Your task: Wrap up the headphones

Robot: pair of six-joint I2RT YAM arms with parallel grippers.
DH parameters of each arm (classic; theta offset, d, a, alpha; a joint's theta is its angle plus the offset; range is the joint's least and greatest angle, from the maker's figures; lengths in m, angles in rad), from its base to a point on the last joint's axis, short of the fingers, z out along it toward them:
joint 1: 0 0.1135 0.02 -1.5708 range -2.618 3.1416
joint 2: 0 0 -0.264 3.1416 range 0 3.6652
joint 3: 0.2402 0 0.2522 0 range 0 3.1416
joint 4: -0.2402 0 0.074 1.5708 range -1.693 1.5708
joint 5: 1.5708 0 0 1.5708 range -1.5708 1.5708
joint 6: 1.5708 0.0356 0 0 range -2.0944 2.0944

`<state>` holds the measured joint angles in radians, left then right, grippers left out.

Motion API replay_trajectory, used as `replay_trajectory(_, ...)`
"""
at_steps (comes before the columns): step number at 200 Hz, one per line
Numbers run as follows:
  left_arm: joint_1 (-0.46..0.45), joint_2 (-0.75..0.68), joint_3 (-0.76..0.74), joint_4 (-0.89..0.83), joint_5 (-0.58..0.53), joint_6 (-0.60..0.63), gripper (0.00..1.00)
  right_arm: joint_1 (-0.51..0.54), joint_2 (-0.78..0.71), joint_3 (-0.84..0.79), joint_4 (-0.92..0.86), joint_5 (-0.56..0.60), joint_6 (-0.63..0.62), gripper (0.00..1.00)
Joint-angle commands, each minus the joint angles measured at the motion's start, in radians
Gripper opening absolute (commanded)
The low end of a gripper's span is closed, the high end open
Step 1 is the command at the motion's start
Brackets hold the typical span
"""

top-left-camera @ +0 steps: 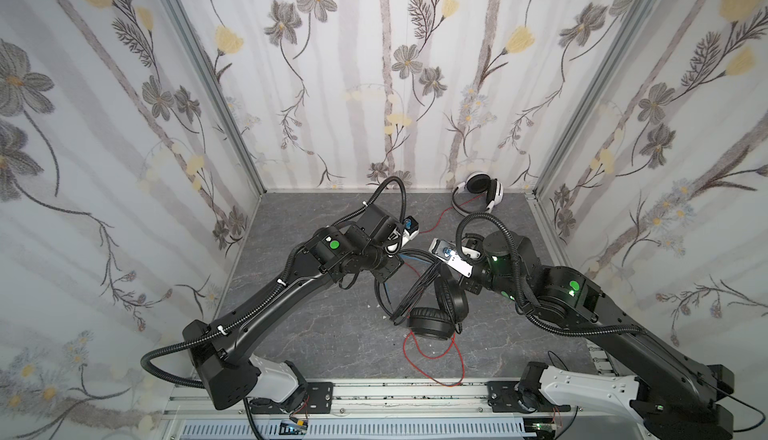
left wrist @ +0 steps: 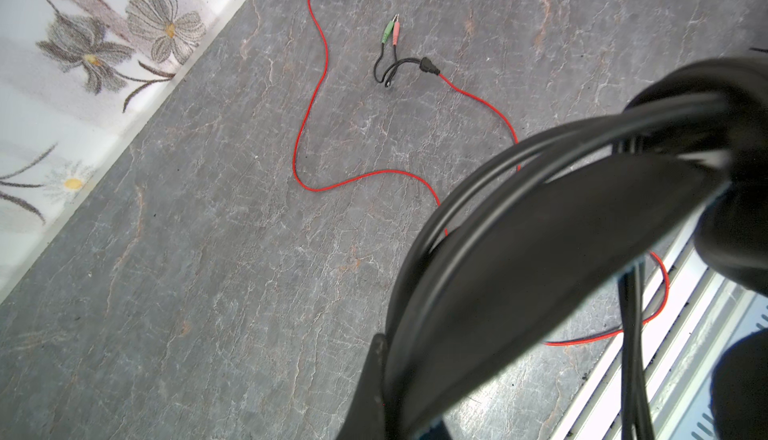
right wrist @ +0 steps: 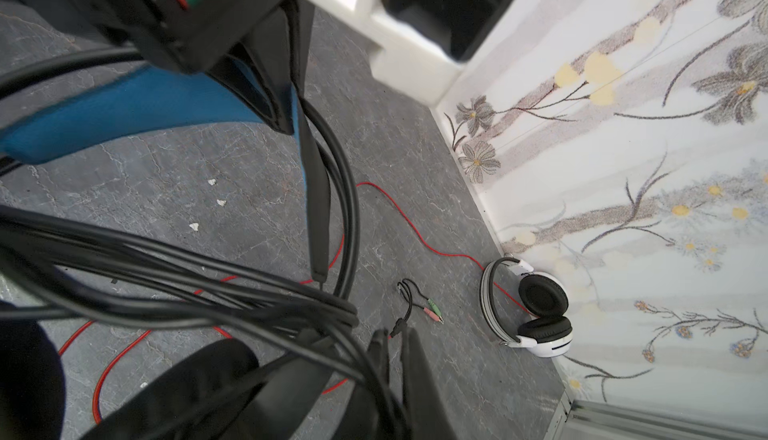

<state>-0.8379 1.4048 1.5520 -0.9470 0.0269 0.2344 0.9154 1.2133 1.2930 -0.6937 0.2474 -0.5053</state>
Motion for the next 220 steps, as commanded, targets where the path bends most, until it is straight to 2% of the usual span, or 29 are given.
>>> replay_trajectory(1,-0.009,-0.017,0.029,-0.029,0.035,0.006,0.0,-0.042,-0.012,-0.014,0.068,-0.005,0.047,0.0)
replay_trajectory(73,-0.024,-0.022,0.098,-0.033,0.04,0.012,0.0,-0.208,-0.059,-0.126,0.168,-0.199,0.122,0.0)
replay_trajectory(109,-0.033,-0.002,0.135,-0.056,0.057,0.018,0.0,-0.23,-0.057,-0.159,0.195,-0.263,0.132,0.0)
replay_trajectory(175,-0.035,-0.016,0.119,-0.039,0.036,0.02,0.0,-0.268,-0.052,-0.202,0.216,-0.293,0.19,0.0)
replay_trajectory(220,-0.026,-0.03,0.114,-0.013,0.037,0.009,0.0,-0.289,-0.081,-0.243,0.273,-0.41,0.234,0.08)
